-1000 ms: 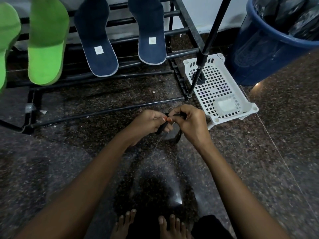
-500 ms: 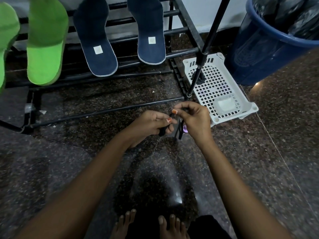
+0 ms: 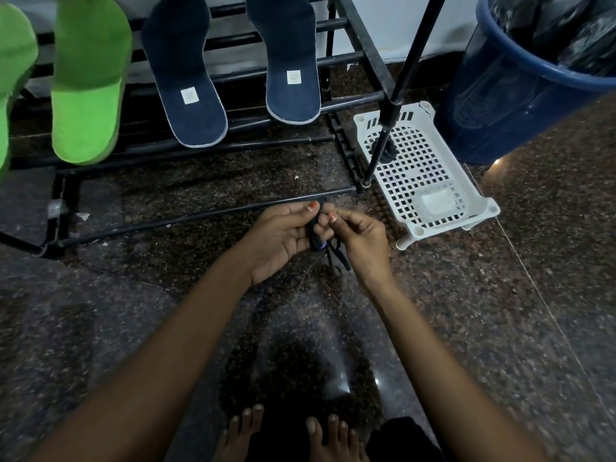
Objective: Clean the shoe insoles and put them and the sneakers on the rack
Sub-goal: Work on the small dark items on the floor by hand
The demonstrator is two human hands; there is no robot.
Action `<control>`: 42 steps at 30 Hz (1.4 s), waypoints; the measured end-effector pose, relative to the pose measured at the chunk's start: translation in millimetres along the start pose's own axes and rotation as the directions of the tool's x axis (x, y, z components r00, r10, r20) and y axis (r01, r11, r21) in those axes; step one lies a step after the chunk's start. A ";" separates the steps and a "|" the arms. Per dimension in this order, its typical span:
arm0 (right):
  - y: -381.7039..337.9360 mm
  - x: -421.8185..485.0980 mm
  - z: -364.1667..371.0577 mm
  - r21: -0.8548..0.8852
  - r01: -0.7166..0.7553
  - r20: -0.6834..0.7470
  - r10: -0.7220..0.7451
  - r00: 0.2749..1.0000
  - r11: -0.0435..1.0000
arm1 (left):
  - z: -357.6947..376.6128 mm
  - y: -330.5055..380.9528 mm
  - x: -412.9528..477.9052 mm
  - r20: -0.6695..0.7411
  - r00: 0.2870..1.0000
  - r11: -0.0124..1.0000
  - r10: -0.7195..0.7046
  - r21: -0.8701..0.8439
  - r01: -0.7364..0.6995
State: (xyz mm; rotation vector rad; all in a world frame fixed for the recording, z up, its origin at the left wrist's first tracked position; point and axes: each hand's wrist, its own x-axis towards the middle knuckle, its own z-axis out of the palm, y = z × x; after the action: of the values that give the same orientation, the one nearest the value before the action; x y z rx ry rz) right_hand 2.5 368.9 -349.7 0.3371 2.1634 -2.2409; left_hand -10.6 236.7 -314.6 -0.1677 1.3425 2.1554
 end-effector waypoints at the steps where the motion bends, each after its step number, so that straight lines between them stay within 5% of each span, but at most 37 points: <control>1: 2.2 0.1 1.0 -0.007 -0.007 -0.002 0.007 1.000 1.000 | 0.5 0.6 -0.2 -0.006 1.000 0.999 0.003 -0.034 -0.003; 12: 7.8 -8.2 6.4 -0.378 0.185 0.117 -0.152 0.981 0.907 | 0.1 4.9 4.7 -0.132 0.991 0.951 0.031 -0.300 -0.070; 23: 8.6 -13.6 5.0 -0.628 0.382 0.284 -0.258 0.923 0.678 | -8.1 -3.9 12.1 -0.212 0.974 0.994 0.081 -0.060 -0.095; 36: -14.1 -10.2 -3.6 -0.474 0.272 0.146 -0.230 0.962 0.837 | -9.0 -13.5 12.1 -0.245 0.967 0.861 0.064 0.504 0.071; 42: -20.1 -1.4 -7.4 -0.368 0.182 0.073 -0.166 0.983 0.912 | -6.4 -13.8 5.9 -0.064 0.998 0.829 0.003 0.558 0.033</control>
State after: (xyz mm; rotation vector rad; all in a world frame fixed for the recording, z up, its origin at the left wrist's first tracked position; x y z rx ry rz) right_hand 1.8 376.9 -329.9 0.0908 2.6195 -1.8210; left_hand -9.2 238.1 -330.7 -0.0095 1.9397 1.6604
